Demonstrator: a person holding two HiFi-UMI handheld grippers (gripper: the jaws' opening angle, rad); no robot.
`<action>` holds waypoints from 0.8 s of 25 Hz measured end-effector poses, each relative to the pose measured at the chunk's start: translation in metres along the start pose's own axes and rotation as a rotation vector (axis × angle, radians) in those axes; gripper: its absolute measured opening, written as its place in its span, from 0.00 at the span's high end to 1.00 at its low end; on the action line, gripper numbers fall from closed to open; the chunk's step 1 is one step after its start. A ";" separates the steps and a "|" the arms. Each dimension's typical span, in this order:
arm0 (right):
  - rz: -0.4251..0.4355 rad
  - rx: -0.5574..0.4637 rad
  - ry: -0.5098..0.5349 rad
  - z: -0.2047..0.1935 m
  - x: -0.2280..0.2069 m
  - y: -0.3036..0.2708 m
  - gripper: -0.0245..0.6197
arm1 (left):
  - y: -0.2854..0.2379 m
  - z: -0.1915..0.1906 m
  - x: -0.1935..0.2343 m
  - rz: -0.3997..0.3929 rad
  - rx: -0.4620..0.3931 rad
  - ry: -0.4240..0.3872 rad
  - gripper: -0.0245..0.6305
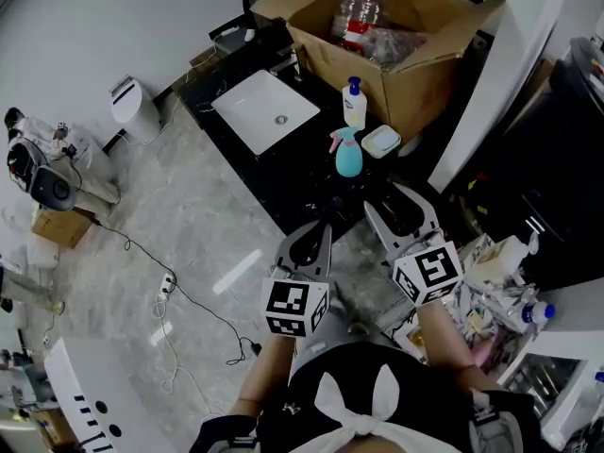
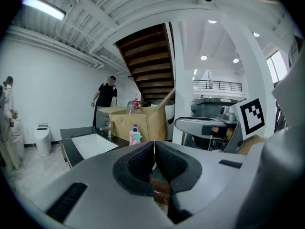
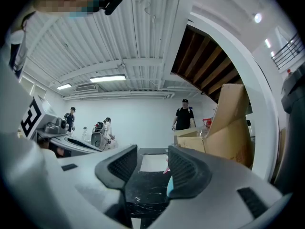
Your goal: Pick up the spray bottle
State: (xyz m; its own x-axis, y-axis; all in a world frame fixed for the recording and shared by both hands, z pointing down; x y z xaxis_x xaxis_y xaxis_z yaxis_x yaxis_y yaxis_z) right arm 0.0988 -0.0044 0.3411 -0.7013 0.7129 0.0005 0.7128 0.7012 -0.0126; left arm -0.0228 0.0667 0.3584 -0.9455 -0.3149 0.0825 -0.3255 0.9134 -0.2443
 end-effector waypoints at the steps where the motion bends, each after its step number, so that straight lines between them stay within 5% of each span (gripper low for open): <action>1: -0.009 -0.001 -0.005 0.000 -0.003 -0.004 0.66 | -0.002 -0.001 0.002 -0.002 0.002 0.002 0.92; 7: -0.058 -0.013 -0.020 -0.001 -0.017 -0.026 0.54 | -0.015 -0.001 0.020 -0.008 0.015 0.009 0.92; 20: -0.089 0.034 -0.065 -0.026 -0.035 -0.073 0.54 | -0.056 -0.001 0.057 -0.033 0.059 0.009 0.92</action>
State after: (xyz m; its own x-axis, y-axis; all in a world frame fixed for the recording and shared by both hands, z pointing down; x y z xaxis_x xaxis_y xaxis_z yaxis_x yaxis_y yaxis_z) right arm 0.0715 -0.0802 0.3683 -0.7615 0.6452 -0.0618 0.6480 0.7600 -0.0497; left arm -0.0584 -0.0020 0.3775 -0.9342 -0.3422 0.1003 -0.3564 0.8855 -0.2981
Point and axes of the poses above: the fingertips, and each gripper's own axes: y backward along the fingers, x to its left, z out of its top, the point moved 4 cm from there along y, backward along the fingers, and after that the axes turned 4 degrees about -z, right-handed, at the moved point
